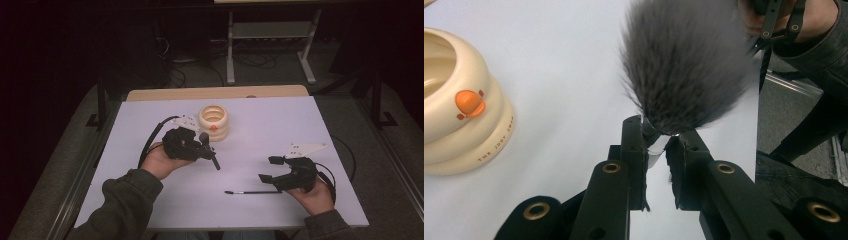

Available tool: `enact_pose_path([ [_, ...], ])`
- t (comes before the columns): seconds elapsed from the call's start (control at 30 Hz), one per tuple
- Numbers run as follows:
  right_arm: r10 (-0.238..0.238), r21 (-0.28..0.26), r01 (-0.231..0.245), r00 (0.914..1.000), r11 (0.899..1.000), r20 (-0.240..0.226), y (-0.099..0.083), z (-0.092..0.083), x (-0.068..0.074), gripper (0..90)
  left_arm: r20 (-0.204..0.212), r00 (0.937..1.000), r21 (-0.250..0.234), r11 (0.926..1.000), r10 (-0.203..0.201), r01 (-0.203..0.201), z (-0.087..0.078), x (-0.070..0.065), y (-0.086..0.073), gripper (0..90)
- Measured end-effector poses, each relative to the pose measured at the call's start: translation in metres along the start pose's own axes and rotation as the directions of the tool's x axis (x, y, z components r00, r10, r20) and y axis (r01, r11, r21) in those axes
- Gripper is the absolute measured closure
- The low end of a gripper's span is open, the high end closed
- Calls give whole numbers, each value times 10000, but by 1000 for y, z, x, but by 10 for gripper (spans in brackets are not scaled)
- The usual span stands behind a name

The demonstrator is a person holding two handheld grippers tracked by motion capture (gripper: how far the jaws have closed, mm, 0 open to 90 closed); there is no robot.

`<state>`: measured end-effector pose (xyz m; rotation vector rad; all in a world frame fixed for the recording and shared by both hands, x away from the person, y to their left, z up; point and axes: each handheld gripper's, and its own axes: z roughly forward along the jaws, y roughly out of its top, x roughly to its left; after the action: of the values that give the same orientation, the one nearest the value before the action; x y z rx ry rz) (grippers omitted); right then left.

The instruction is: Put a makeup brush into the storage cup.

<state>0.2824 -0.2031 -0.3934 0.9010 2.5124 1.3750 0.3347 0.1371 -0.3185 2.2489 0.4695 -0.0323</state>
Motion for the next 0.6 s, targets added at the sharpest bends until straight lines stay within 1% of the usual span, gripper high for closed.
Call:
enact_pose_path([
  [0.03,17,-46,-17,10000,10000,30,0,-1,-1,245,5,10000,2,10000,28,-28,0,1,0,783],
  [0.1,41,-79,-40,10000,10000,55,-1,-3,-2,239,-36,10000,-79,9999,-80,80,-2,2,1,783],
  [0.2,89,-117,-87,9999,9999,123,-2,-4,-5,233,-28,9999,-137,9998,-137,136,-5,5,3,783],
  [0.23,163,-88,-162,9998,9998,141,-2,-4,-5,232,-26,9999,-150,9997,-170,169,-6,6,4,783],
  [0.3,111,-74,-110,9998,9999,183,-3,-5,-6,229,-42,9999,-185,9997,-153,152,-8,8,6,783],
  [0.37,187,-78,-186,9996,9998,207,-4,-5,-6,226,-47,9997,-252,9994,-236,234,-9,10,8,783],
  [0.4,177,-62,-175,9996,9998,229,-4,-5,-6,225,-73,9999,-231,9996,-148,147,-10,11,9,783],
  [0.43,170,-39,-169,9995,9998,258,-5,-6,-6,222,-59,9996,-306,9992,-260,258,-10,11,10,783],
  [0.47,199,-38,-198,9994,9998,277,-5,-6,-7,222,-72,9998,-260,9995,-196,194,-10,12,11,783],
  [0.6,194,-120,-191,9994,9997,273,-5,-8,-8,219,-127,9996,-240,9994,-238,235,-11,13,14,783],
])
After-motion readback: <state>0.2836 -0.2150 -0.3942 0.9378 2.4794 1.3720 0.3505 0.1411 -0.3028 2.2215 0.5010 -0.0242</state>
